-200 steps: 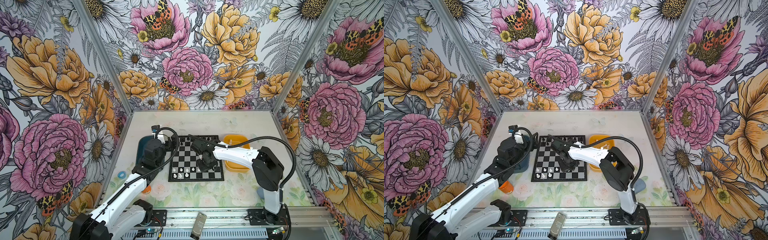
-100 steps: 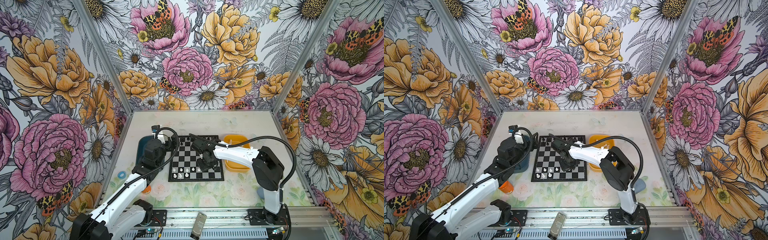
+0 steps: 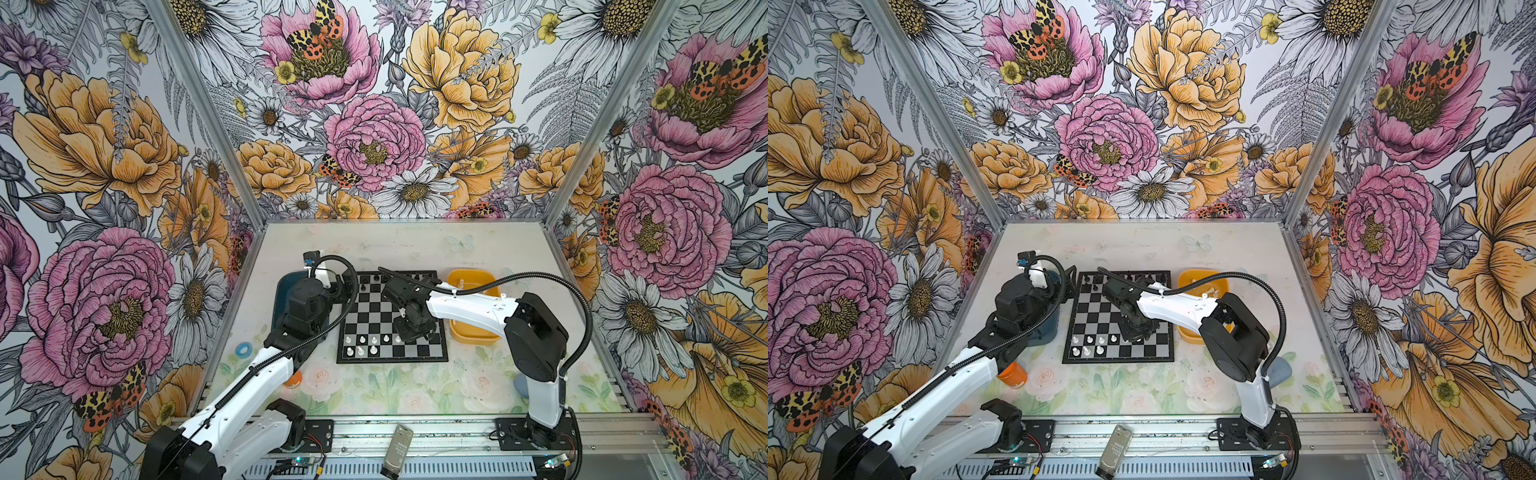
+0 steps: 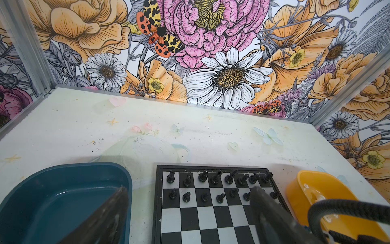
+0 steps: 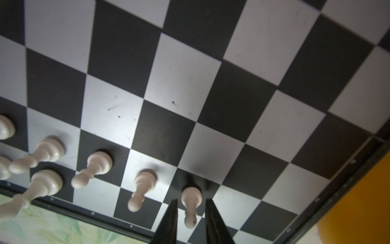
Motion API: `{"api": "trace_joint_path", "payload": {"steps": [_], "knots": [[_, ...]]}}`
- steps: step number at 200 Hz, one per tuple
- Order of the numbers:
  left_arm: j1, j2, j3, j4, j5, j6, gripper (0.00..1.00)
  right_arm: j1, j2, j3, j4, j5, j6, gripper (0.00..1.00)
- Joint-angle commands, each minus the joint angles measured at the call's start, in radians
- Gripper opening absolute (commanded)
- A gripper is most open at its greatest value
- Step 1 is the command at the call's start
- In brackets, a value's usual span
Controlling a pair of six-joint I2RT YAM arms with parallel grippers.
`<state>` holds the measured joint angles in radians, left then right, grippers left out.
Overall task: Set up the chess pieces on the board
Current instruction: 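Lower the white pawn beside the other white pawns and open the right gripper, then raise the open right gripper back over the yellow tray while the left arm lifts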
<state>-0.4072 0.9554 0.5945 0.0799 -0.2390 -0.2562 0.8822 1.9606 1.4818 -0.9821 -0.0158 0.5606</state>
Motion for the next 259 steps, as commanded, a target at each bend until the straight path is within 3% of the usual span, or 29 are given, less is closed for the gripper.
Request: {"api": "trace_joint_path", "payload": {"steps": [1, 96, 147, 186, 259], "knots": [[0.006, -0.018, -0.010, 0.020, -0.001, -0.004, 0.91, -0.005, 0.006, 0.002, 0.020, 0.007, 0.002, 0.27], [0.007, -0.018, -0.007, 0.018, 0.004, -0.005, 0.91, -0.084, -0.215, -0.008, -0.020, 0.105, -0.033, 0.30], [0.011, 0.017, 0.034, 0.007, 0.005, -0.002, 0.91, -0.277, -0.324, -0.019, -0.079, 0.187, -0.123, 0.30], [0.018, 0.115, 0.164, -0.051, 0.010, 0.016, 0.91, -0.382, -0.324, -0.053, -0.080, 0.143, -0.156, 0.29], [0.026, 0.360, 0.423, -0.106, 0.076, 0.018, 0.90, -0.426, -0.244, -0.145, -0.032, 0.008, -0.194, 0.27]]}}
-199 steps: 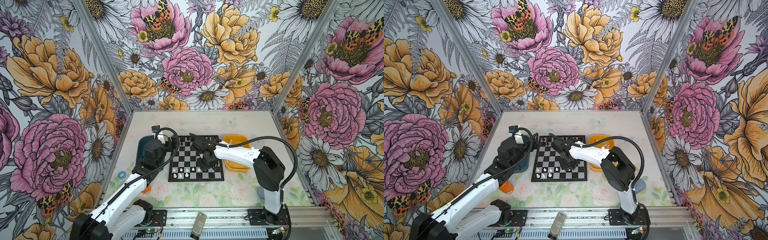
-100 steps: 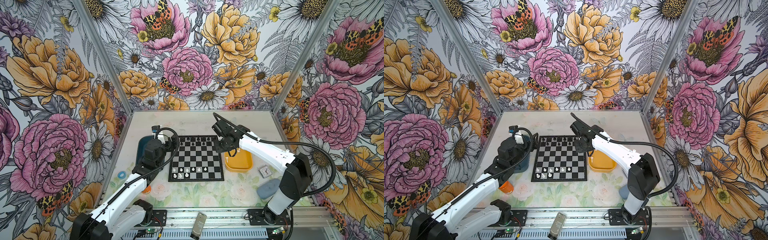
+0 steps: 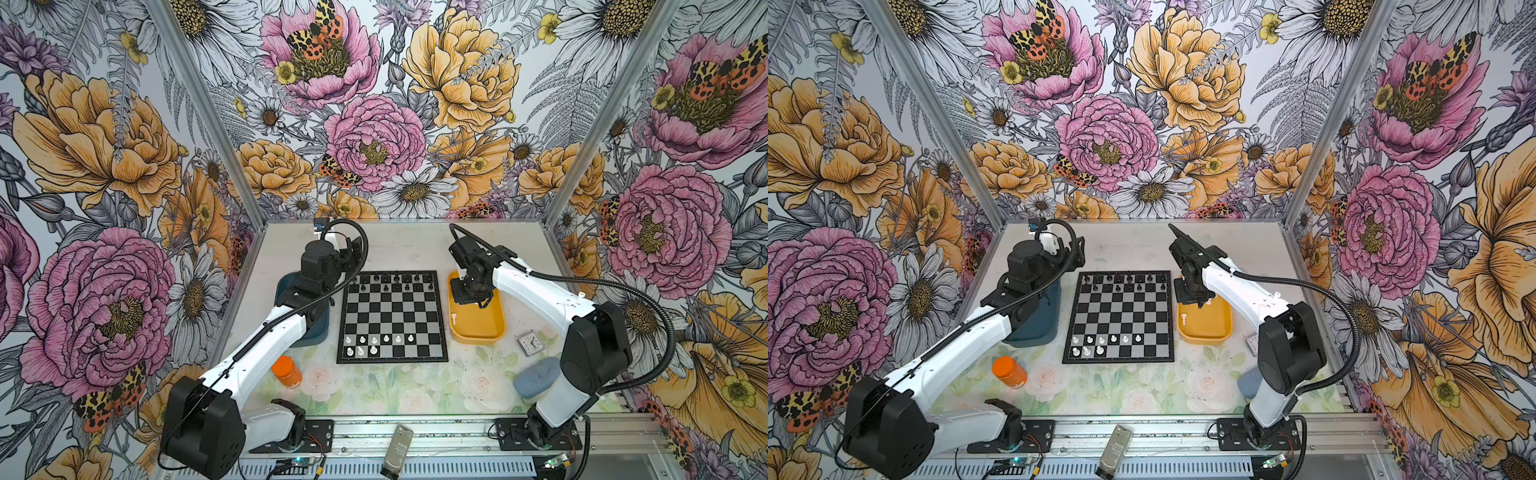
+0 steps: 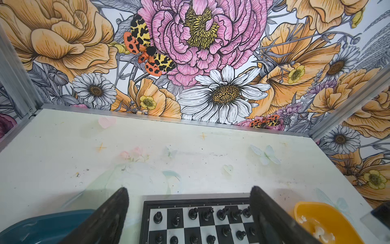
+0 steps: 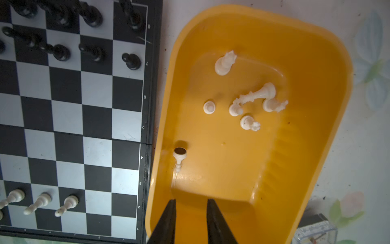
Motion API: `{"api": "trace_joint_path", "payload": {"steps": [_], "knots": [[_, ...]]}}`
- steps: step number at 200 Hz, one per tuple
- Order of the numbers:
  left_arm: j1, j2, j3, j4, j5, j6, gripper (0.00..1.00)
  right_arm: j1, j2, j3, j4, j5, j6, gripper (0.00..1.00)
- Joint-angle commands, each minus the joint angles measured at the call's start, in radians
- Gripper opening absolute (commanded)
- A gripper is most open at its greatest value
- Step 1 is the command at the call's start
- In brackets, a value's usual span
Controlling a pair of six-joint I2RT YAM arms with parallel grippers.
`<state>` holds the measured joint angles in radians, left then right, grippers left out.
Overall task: Set up the chess pieces on the board
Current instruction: 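Raise the open right gripper back over the yellow tray while the left arm lifts, then lower the right gripper onto a white pawn in the yellow tray and grasp it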
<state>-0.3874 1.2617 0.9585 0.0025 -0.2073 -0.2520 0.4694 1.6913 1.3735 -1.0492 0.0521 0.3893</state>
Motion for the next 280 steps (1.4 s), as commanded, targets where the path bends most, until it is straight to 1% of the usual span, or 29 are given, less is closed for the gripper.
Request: {"api": "trace_joint_path", "payload": {"steps": [1, 52, 120, 179, 240, 280], "knots": [[0.007, 0.055, 0.062, -0.029, 0.045, 0.014, 0.90, -0.014, 0.025, -0.040, 0.038, -0.062, -0.023, 0.27], [-0.018, 0.142, 0.146, -0.052, 0.051, 0.020, 0.89, -0.037, 0.062, -0.123, 0.158, -0.146, -0.025, 0.27], [-0.030, 0.140, 0.148, -0.065, 0.019, 0.023, 0.89, -0.069, 0.152, -0.126, 0.237, -0.195, -0.049, 0.28], [-0.034, 0.144, 0.152, -0.074, 0.013, 0.026, 0.89, -0.075, 0.205, -0.114, 0.264, -0.218, -0.049, 0.29], [-0.034, 0.148, 0.150, -0.075, 0.011, 0.024, 0.89, -0.075, 0.225, -0.117, 0.264, -0.222, -0.044, 0.30], [-0.036, 0.143, 0.144, -0.075, 0.011, 0.025, 0.89, -0.075, 0.222, -0.132, 0.264, -0.222, -0.035, 0.27]]}}
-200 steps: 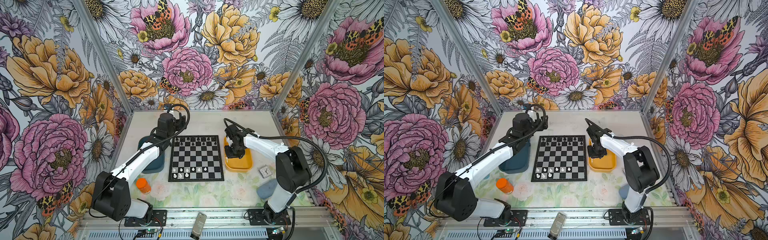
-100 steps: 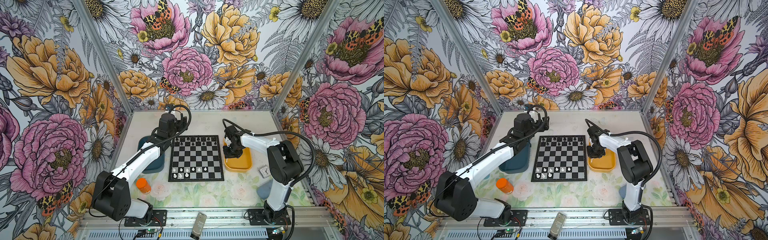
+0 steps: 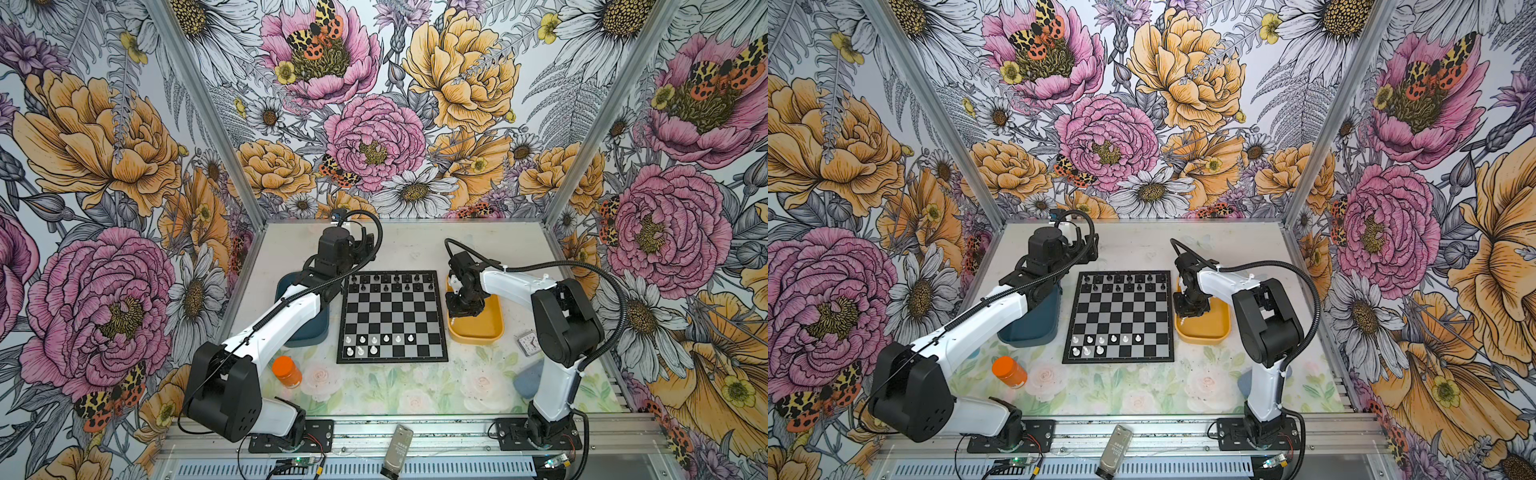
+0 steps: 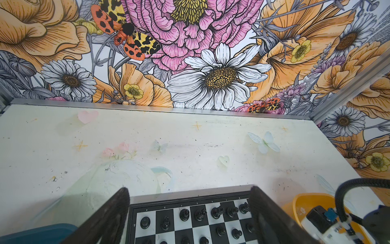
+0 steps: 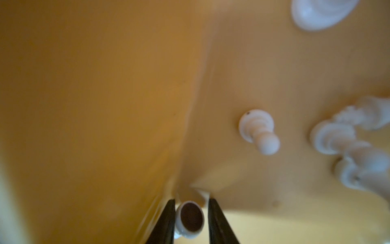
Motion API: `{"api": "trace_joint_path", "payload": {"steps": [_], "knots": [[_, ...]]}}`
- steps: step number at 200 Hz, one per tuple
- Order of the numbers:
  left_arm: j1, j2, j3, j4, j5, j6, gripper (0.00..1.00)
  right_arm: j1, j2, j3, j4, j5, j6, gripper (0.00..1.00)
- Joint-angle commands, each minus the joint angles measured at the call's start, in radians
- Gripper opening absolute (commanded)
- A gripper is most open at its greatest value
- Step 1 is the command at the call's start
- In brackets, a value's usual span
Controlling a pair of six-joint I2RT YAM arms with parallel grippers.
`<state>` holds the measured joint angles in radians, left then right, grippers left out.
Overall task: Set up the chess pieces on the board
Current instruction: 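Lower the right gripper onto a white pawn in the yellow tray and grasp it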
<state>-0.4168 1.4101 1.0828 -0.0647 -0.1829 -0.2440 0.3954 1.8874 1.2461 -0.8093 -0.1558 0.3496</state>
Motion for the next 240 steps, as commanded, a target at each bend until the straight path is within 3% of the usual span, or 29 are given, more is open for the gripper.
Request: {"api": "trace_joint_path", "payload": {"steps": [1, 80, 153, 240], "knots": [[-0.007, -0.005, 0.020, -0.007, -0.013, 0.017, 0.89, -0.001, 0.026, -0.005, 0.024, -0.015, 0.005, 0.27], [-0.007, -0.011, 0.016, -0.006, -0.010, 0.028, 0.89, -0.001, -0.034, -0.010, 0.021, 0.008, 0.055, 0.38], [0.005, -0.002, 0.001, 0.012, 0.018, 0.034, 0.90, 0.020, -0.063, -0.019, 0.018, 0.000, 0.163, 0.37], [0.022, -0.019, -0.026, 0.024, 0.028, 0.025, 0.90, 0.039, -0.037, -0.021, 0.019, 0.025, 0.175, 0.33]]}}
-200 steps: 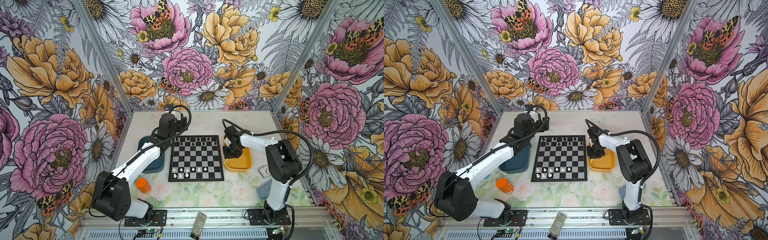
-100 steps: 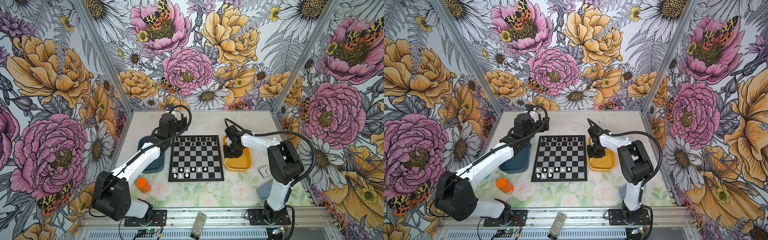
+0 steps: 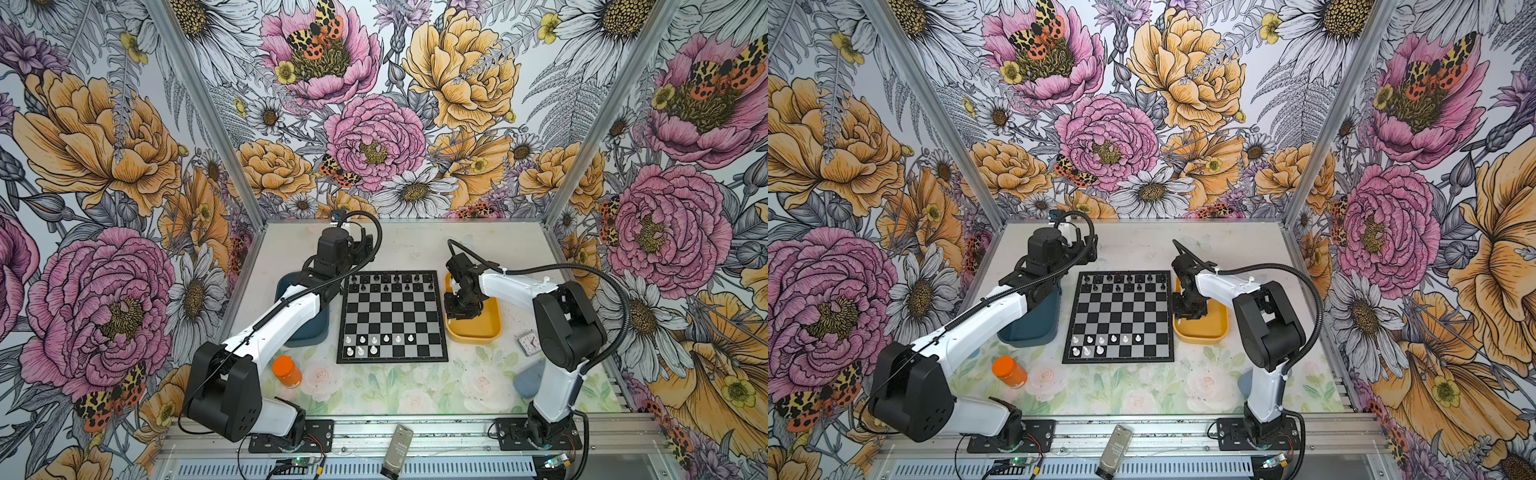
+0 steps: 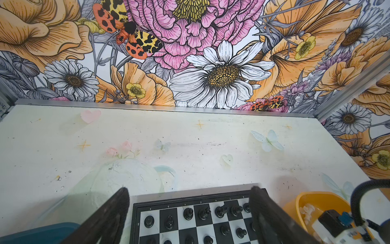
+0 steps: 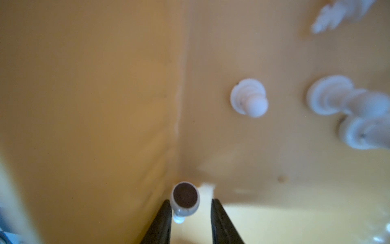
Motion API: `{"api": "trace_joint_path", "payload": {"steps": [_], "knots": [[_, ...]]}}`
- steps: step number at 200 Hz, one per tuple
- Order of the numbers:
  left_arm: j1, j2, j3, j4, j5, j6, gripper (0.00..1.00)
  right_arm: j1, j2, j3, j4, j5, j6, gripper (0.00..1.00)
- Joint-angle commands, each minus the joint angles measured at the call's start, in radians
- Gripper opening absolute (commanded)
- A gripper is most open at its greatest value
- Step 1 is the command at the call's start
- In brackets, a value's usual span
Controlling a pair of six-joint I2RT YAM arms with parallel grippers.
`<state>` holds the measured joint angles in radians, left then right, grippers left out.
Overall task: Set up the chess pieces on the board
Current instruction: 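Lower the right gripper onto a white pawn in the yellow tray and grasp it, then lift the white pawn out of the tray with the right gripper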
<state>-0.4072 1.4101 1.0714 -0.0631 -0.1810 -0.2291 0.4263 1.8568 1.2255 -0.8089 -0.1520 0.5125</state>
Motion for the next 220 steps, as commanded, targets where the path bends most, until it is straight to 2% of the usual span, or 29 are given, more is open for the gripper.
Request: {"api": "trace_joint_path", "payload": {"steps": [1, 103, 143, 177, 220], "knots": [[0.011, -0.019, -0.015, 0.022, 0.027, 0.009, 0.90, 0.008, -0.005, 0.000, 0.019, 0.022, 0.012, 0.33], [0.010, -0.025, -0.021, 0.022, 0.024, 0.005, 0.90, 0.011, 0.053, 0.022, 0.020, 0.045, 0.012, 0.26], [0.010, -0.023, -0.021, 0.022, 0.025, 0.006, 0.90, 0.014, 0.059, 0.022, 0.021, 0.045, 0.012, 0.11], [0.007, -0.023, -0.021, 0.022, 0.026, 0.005, 0.90, 0.012, 0.043, 0.020, 0.019, 0.058, 0.010, 0.01], [0.008, -0.026, -0.021, 0.023, 0.030, 0.004, 0.90, 0.011, 0.006, 0.012, 0.016, 0.073, 0.009, 0.00]]}}
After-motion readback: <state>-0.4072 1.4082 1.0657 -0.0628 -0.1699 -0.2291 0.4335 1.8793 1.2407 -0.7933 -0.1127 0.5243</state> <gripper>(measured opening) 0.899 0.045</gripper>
